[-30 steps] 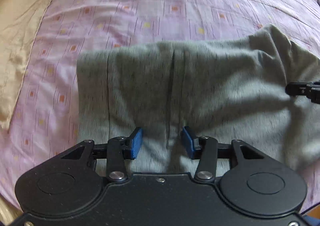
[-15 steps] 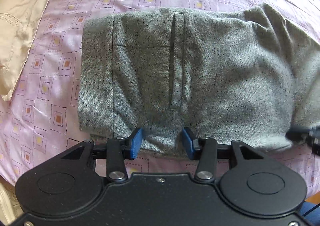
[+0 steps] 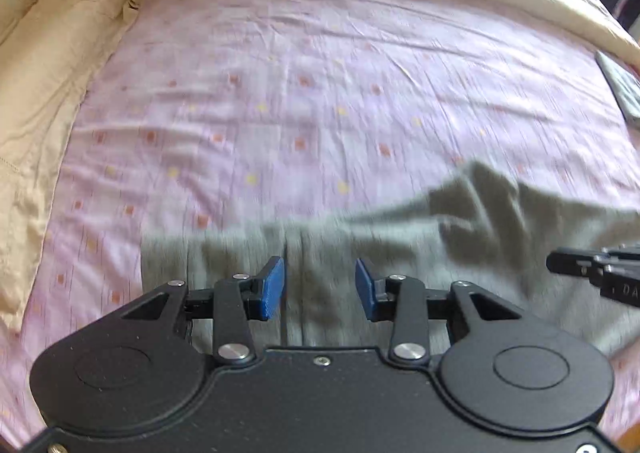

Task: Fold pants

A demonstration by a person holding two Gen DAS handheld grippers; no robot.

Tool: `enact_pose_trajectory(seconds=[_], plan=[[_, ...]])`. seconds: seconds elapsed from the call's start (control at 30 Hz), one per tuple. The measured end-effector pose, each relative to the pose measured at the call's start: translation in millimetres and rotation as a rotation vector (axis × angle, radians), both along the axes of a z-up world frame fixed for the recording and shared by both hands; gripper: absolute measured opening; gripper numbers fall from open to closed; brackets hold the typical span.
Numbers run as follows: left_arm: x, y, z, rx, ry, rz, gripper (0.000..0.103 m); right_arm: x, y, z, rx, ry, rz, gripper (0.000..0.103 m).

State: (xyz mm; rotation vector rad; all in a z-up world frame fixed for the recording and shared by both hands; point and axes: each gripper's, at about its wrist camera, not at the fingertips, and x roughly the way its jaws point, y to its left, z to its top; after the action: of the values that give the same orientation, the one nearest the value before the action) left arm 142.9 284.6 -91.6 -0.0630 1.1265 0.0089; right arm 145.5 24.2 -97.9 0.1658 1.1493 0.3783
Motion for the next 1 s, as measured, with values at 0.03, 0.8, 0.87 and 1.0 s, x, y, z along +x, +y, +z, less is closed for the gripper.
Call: enact_pose_trajectory(seconds=[0.03,0.8,0.87,1.0], plan=[[10,6,-2,-0.012,0.001,0.018,0.048,11,6,0,-0.006,-0.003,0.016,0.004],[-32,49,-55,-0.017,0.135,0.007,0.049,90,89,-43,-0.012,0.120,0.065,0.004],[-33,51,-55,-0.023,0.140,0.012,0.050,80,81,-32,-0.006,0.088,0.064,0.005],[-45,52,-53,-0.023,0.145,0.039,0.050,37,58,-30,-0.018,0.103,0.068,0.005]])
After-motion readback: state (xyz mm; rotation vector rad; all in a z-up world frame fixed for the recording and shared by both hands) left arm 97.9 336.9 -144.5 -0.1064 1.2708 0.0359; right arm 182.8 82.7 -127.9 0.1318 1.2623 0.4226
